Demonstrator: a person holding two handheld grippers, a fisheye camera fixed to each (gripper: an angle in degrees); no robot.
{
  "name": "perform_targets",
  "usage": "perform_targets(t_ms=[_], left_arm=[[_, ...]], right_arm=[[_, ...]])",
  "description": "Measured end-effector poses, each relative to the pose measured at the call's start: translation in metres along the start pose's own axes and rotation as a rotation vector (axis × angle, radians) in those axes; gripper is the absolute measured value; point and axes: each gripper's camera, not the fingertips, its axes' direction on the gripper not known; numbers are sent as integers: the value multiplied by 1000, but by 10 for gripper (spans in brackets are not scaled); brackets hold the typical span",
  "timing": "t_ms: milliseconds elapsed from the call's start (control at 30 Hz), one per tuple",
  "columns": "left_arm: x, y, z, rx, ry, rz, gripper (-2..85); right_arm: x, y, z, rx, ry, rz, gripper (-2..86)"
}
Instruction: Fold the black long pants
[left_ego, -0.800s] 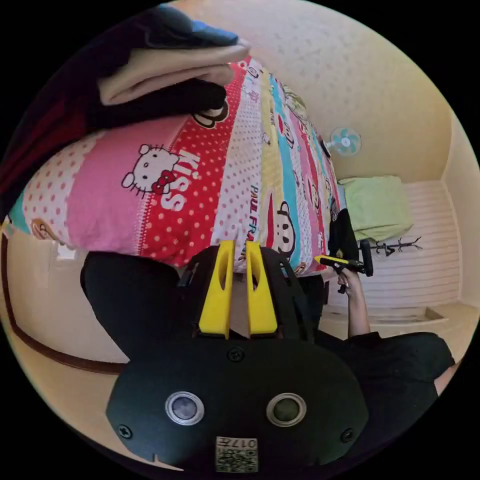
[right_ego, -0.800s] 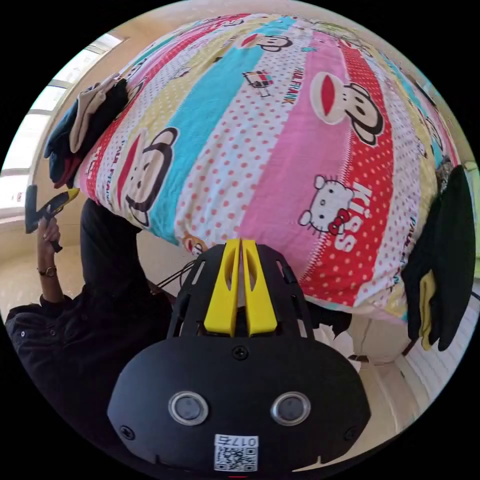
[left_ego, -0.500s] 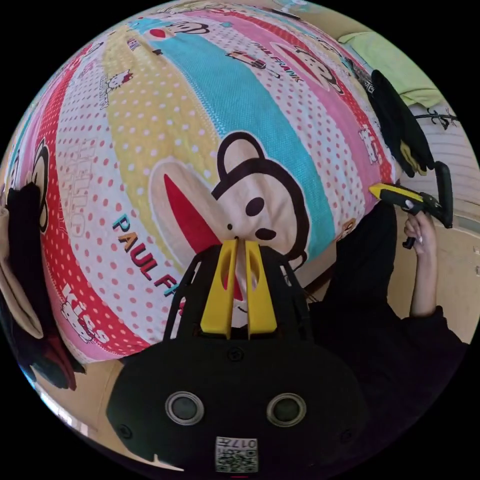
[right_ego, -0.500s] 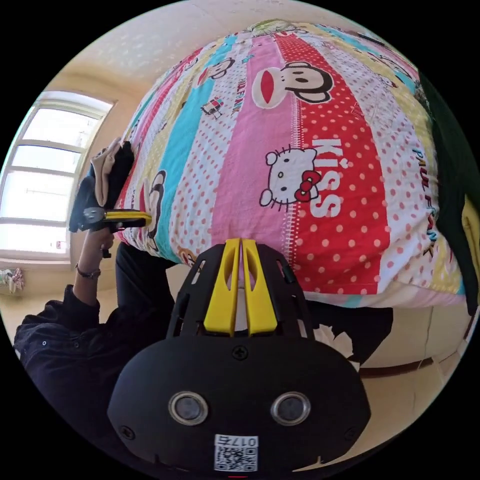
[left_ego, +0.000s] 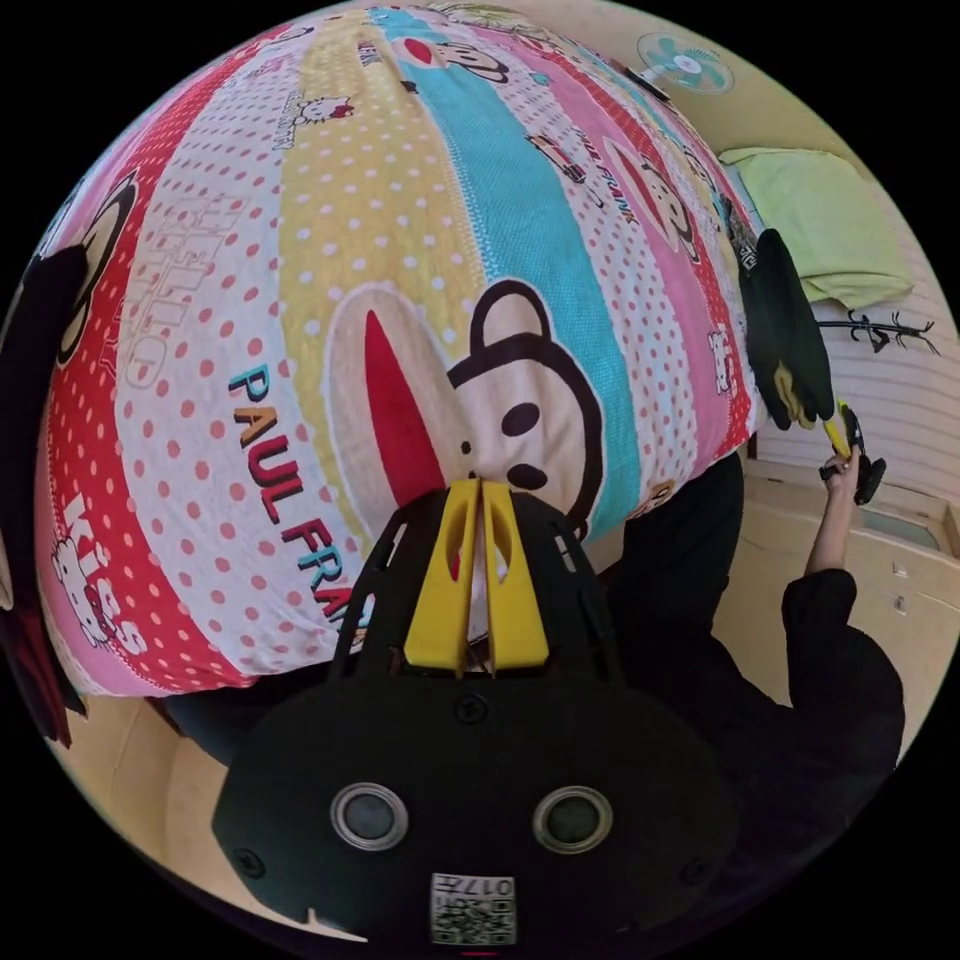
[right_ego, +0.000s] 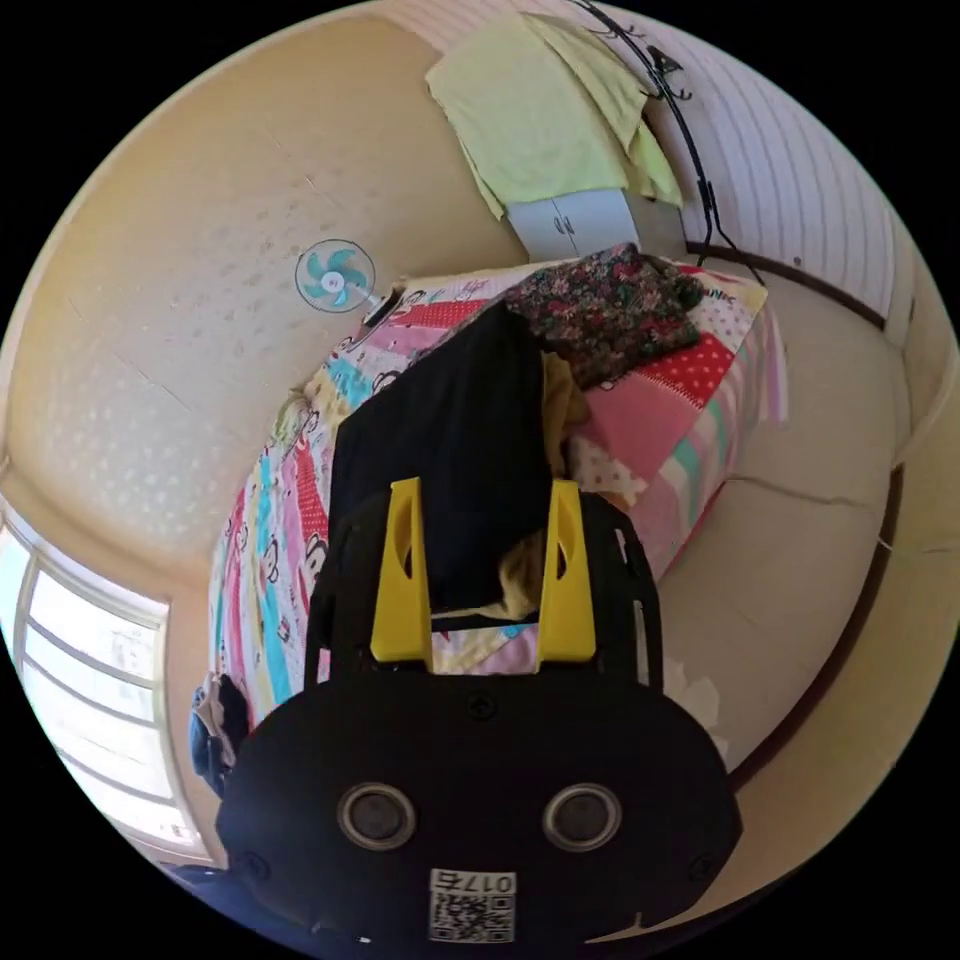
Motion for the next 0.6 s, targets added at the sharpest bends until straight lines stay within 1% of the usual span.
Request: perform_targets(t_ms=[67, 100, 133, 167, 200, 233, 300, 333, 367, 400, 433, 500, 533, 600], left_arm=[[3, 6, -5, 6, -21, 47, -8], [1, 13, -10, 9, -19, 36, -7], [-5, 21, -14, 14, -9, 5, -6], [-7, 26, -17, 21, 0, -2, -6], [-12, 37, -24, 45, 27, -2, -6], [-17, 49, -32, 74, 55, -4, -6], [-25, 67, -45, 121, 86, -13, -5], [-29, 80, -54, 153, 101, -12, -5], [-30, 87, -59, 169, 107, -13, -5], [-33, 101, -69, 202, 116, -12, -5], [-36, 115, -79, 238, 122, -9, -5], [-40, 136, -92, 287, 142, -2, -5], [-44, 150, -101, 315, 162, 4, -5], [-50, 170, -114, 361, 182, 9, -5]], right_arm=[[-16, -3, -2, 39, -41, 7, 73], [-43, -4, -10, 90, -150, -65, 59], [-62, -5, -13, 112, -211, -109, 56], [-104, -8, -13, 114, -291, -197, 49], [-153, -9, -7, 95, -328, -298, 44], [-179, -7, -3, 87, -330, -346, 42], [-288, 12, 19, 35, -352, -541, 36], [-314, 21, 26, 23, -367, -597, 35], [-365, 45, 38, -11, -404, -709, 34], [-411, 74, 50, -68, -466, -810, 33], [-431, 90, 56, -103, -507, -857, 32], [-498, 173, 81, -309, -724, -1057, 33], [-511, 198, 86, -368, -770, -1108, 33], [-542, 305, 102, -613, -916, -1339, 38]])
